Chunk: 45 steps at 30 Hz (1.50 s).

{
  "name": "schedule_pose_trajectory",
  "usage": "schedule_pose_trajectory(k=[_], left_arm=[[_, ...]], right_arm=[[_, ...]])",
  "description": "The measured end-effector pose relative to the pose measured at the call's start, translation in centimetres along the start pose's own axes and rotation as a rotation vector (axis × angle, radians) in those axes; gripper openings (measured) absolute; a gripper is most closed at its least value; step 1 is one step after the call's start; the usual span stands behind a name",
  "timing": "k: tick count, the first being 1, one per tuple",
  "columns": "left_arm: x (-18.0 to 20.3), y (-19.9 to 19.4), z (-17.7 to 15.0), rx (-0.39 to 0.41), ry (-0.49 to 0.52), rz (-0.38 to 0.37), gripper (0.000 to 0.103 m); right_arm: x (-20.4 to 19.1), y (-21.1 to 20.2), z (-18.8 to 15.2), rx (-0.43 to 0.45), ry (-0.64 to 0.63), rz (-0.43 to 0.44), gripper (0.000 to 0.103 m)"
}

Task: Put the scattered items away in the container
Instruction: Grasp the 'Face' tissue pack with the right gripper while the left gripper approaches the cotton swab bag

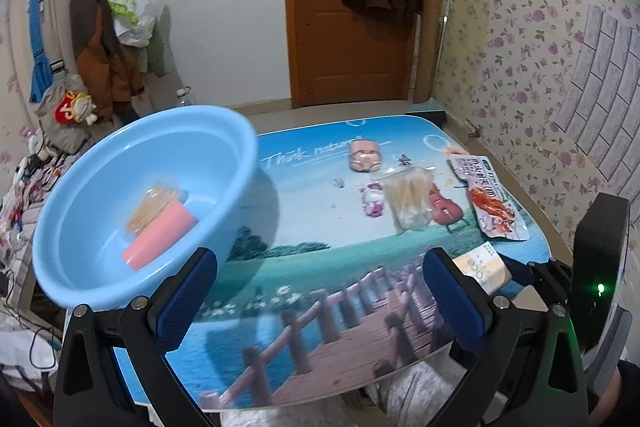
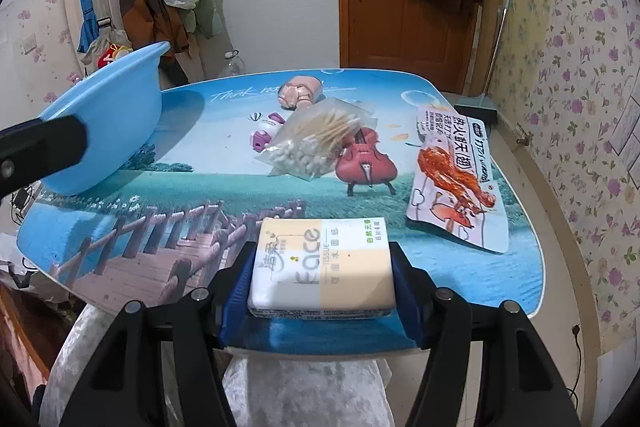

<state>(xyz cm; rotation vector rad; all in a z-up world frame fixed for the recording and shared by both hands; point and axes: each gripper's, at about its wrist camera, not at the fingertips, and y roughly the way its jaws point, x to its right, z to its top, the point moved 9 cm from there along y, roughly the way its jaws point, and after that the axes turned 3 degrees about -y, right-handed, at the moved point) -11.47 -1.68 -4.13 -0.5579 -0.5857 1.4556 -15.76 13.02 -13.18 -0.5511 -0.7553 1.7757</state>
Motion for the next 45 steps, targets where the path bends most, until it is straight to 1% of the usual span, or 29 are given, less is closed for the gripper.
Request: schedule_pose_trajectory(k=[8, 13, 18, 21, 26, 28, 30, 32, 34, 35, 37, 41, 45], left_arm=[[3.3, 1.7, 1.3, 0.0, 0.043, -0.045, 0.103], [4.6, 3.9, 2.1, -0.018, 0.052, -0.071, 0.103], [5.4, 6.3, 2.4, -0.043, 0.065, -0.077, 0.103], [5.9, 7.7, 2.5, -0.07, 0.052, -0.108, 0.103], [6.3, 9.3, 2.5, -0.083, 0.038, -0.143, 0.103], [5.8, 9.8, 2.6, -0.089, 0.015, -0.147, 0.103], [5.1, 10.0, 2.6, -0.096, -0.038, -0.154, 0.102], [4.6, 10.5, 2.4, -0.12, -0.096, -0.184, 0.097], [4.3, 11.0, 2.3, -0.136, -0.113, -0.191, 0.071], [4.3, 11.2, 2.2, -0.144, -0.108, -0.187, 0.068], [4.2, 11.6, 2.0, -0.159, -0.109, -0.185, 0.066], [4.0, 11.8, 1.9, -0.154, -0.125, -0.178, 0.066], [5.0, 11.6, 2.2, -0.16, -0.113, -0.208, 0.067]], right_arm=[[1.4, -0.3, -0.2, 0.004, 0.024, 0.002, 0.064], [1.7, -0.3, -0.3, 0.016, 0.035, 0.003, 0.064], [2.1, -0.3, -0.2, 0.018, 0.047, 0.012, 0.064], [2.2, -0.2, -0.2, 0.023, 0.041, 0.001, 0.064], [2.2, -0.1, -0.2, 0.028, 0.037, -0.001, 0.064], [2.2, -0.1, -0.3, 0.03, 0.041, 0.002, 0.064], [2.3, -0.2, -0.3, 0.032, 0.045, 0.005, 0.064], [2.3, -0.2, -0.3, 0.035, 0.048, 0.004, 0.064], [2.2, -0.3, -0.3, 0.037, 0.048, 0.002, 0.065], [2.2, -0.3, -0.3, 0.038, 0.048, 0.002, 0.065], [2.3, -0.2, -0.2, 0.039, 0.048, 0.004, 0.065], [2.2, -0.3, -0.2, 0.041, 0.048, 0.007, 0.064], [2.3, -0.3, -0.2, 0.041, 0.048, 0.007, 0.064]])
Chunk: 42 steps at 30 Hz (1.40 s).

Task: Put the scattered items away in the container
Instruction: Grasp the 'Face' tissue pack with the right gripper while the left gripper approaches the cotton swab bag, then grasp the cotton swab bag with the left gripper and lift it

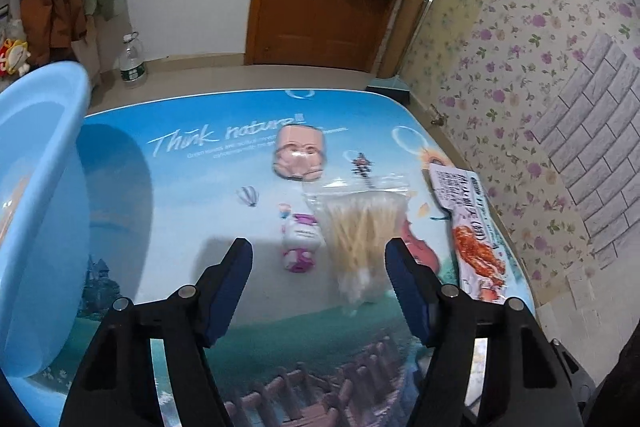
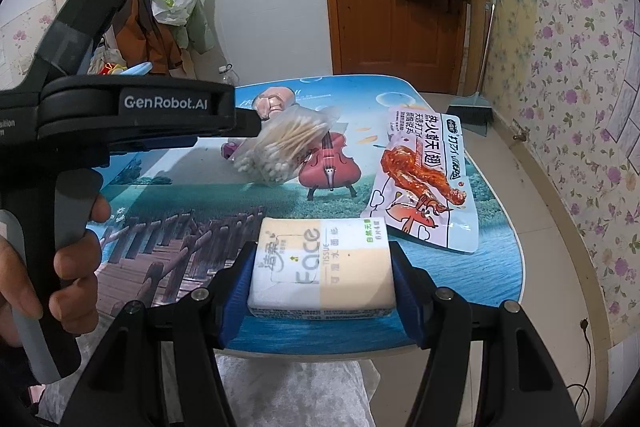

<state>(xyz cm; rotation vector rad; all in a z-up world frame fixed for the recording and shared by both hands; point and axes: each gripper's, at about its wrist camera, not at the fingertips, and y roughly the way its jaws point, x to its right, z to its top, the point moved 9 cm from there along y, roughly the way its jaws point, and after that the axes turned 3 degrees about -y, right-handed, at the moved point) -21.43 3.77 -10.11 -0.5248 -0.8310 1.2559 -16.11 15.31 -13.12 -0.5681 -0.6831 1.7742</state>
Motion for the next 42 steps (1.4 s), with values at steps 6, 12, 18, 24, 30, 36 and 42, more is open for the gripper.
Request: schedule_pose_trajectory(k=[6, 12, 18, 24, 30, 36, 42], left_arm=[[2.5, 0.7, 0.3, -0.007, 0.073, -0.017, 0.068], [3.8, 2.2, 0.4, -0.029, 0.142, 0.016, 0.067], [5.1, 3.9, -0.3, -0.067, 0.237, 0.051, 0.065], [5.8, 4.7, -0.5, -0.079, 0.295, 0.065, 0.065], [5.8, 5.4, -0.5, -0.088, 0.312, 0.08, 0.065], [5.9, 5.8, -0.6, -0.083, 0.299, 0.063, 0.066], [5.5, 5.6, -0.6, -0.079, 0.287, 0.051, 0.055]], right_arm=[[0.1, 0.0, 0.0, 0.001, 0.003, 0.003, 0.065], [0.1, 0.1, 0.1, 0.0, 0.002, 0.004, 0.065], [0.2, 0.0, 0.2, 0.001, 0.005, 0.009, 0.065], [0.2, 0.0, 0.2, 0.003, 0.007, 0.016, 0.065], [0.2, -0.1, 0.2, 0.005, 0.009, 0.023, 0.065], [0.2, -0.1, 0.2, 0.005, 0.009, 0.024, 0.065], [0.3, -0.1, 0.1, 0.005, 0.009, 0.024, 0.065]])
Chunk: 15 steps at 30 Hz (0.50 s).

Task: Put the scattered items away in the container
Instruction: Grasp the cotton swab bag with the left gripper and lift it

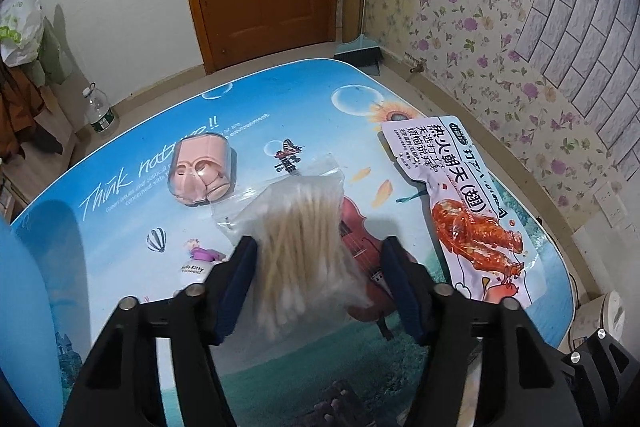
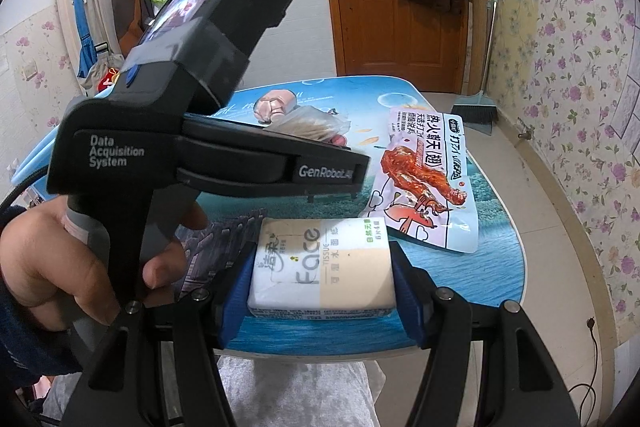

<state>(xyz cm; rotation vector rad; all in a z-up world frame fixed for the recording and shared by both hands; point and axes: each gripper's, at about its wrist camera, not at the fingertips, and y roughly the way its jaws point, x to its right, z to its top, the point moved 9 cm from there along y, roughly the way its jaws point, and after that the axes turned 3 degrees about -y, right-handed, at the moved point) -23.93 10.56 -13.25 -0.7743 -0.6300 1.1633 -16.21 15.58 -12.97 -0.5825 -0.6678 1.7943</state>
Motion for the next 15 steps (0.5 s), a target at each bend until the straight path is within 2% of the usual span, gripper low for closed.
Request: schedule_pose_trajectory(k=[1, 7, 15], left_arm=[[-0.16, -0.08, -0.02, 0.003, -0.007, 0.001, 0.049], [-0.59, -0.39, 0.04, 0.019, -0.002, 0.01, 0.035], [-1.02, -0.99, -0.34, 0.029, 0.003, 0.011, 0.029]], right_arm=[[0.0, 0.0, 0.0, 0.0, 0.0, 0.0, 0.065], [-0.06, 0.11, 0.09, 0.0, -0.002, 0.0, 0.064], [0.0, 0.2, 0.04, -0.007, 0.003, -0.005, 0.064]])
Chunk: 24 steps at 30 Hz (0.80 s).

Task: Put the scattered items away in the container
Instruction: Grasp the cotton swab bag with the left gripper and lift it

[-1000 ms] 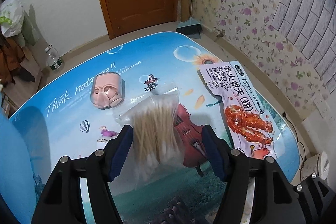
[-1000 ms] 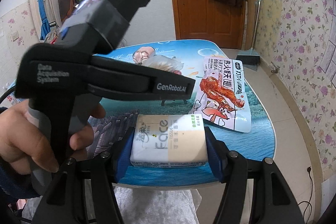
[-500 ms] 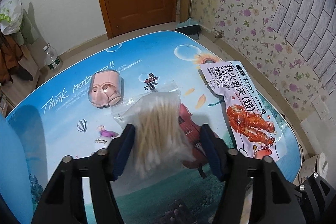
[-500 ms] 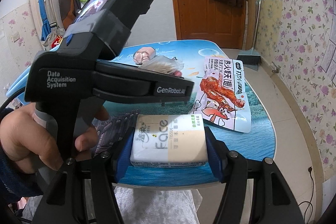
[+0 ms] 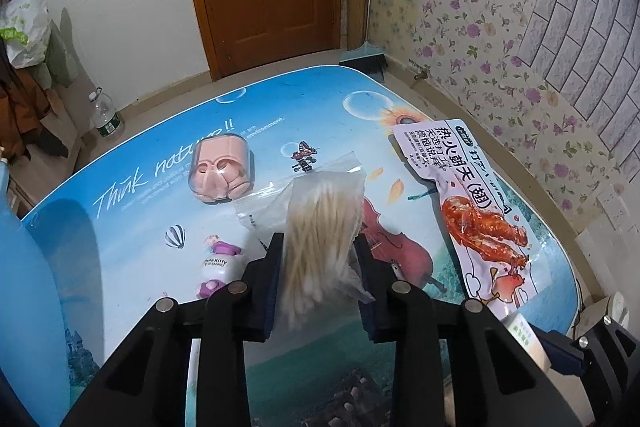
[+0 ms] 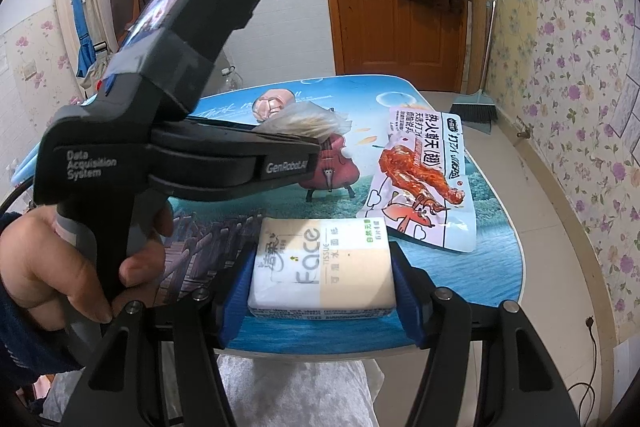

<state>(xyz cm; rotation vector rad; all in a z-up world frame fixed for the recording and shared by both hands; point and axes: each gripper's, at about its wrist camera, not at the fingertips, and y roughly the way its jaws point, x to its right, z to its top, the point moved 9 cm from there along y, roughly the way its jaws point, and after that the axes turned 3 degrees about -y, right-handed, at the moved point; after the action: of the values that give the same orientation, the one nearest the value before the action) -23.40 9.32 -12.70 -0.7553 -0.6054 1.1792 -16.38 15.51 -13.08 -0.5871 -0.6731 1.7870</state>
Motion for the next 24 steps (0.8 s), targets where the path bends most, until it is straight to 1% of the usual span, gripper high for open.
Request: schedule_pose_trajectory(k=[11, 24], left_arm=[[-0.6, -1.8, -1.2, 0.009, -0.034, -0.007, 0.027], [0.0, -5.9, -3.2, 0.055, -0.037, -0.009, 0.027]], right_arm=[[0.1, -0.3, 0.0, -0.007, 0.02, -0.023, 0.064], [1.2, -2.5, -0.1, 0.014, 0.038, -0.064, 0.064]])
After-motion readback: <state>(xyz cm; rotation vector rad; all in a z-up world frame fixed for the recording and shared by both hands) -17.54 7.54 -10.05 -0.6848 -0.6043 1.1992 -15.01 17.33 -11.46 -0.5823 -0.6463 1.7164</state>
